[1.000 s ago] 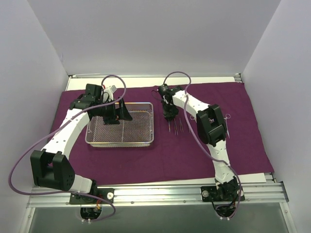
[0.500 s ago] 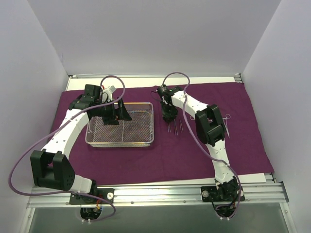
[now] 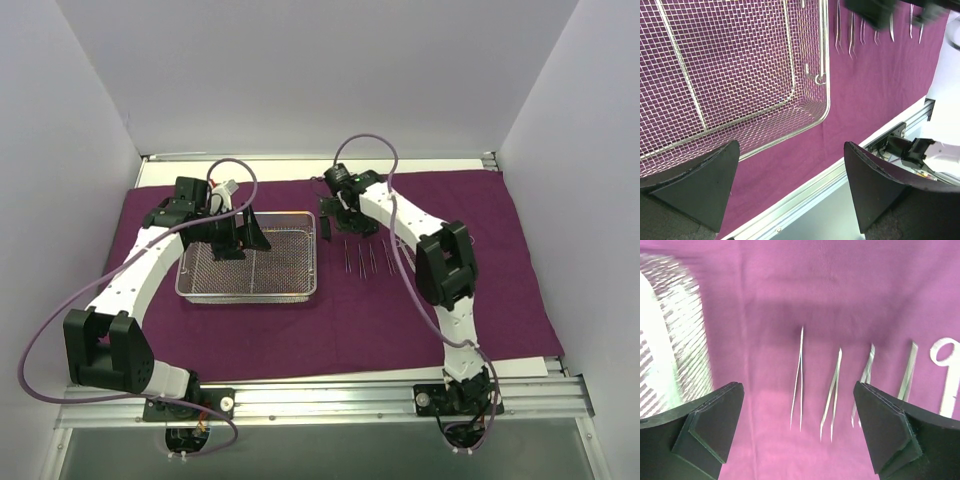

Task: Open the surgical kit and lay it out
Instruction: Reset both arms

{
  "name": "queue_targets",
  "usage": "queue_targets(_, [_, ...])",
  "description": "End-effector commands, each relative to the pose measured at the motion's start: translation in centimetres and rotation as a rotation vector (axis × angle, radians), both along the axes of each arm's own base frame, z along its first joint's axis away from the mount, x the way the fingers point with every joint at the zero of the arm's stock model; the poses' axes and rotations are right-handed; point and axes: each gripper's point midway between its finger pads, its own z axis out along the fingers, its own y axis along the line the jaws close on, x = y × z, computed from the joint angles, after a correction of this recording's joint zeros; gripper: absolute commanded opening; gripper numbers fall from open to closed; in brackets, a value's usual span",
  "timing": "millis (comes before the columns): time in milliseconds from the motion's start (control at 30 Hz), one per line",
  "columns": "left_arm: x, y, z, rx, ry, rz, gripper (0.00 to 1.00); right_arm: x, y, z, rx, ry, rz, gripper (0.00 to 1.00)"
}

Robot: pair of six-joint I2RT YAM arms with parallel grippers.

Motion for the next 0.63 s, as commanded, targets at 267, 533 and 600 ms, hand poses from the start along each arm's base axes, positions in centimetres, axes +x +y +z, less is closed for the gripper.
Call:
queue_targets(267, [0.6,-0.5,1.7,-0.127,-0.045,0.075,0.94,-4.9,-2.8,9.7,0.201,-0.234,-0.088,1.00])
queue_targets(533, [-0.9,-1.6,1.3,-0.274,0.020,0.138,0.94,-10.4,-6.1,10.7,0.392,-0.314,-0.152,1.00])
queue_targets(600, [-1.4,-2.1,1.2,-0.342,0.027,0.140,0.94,-11.7,-6.7,9.1,0.434,-0.290,-0.161,1.00])
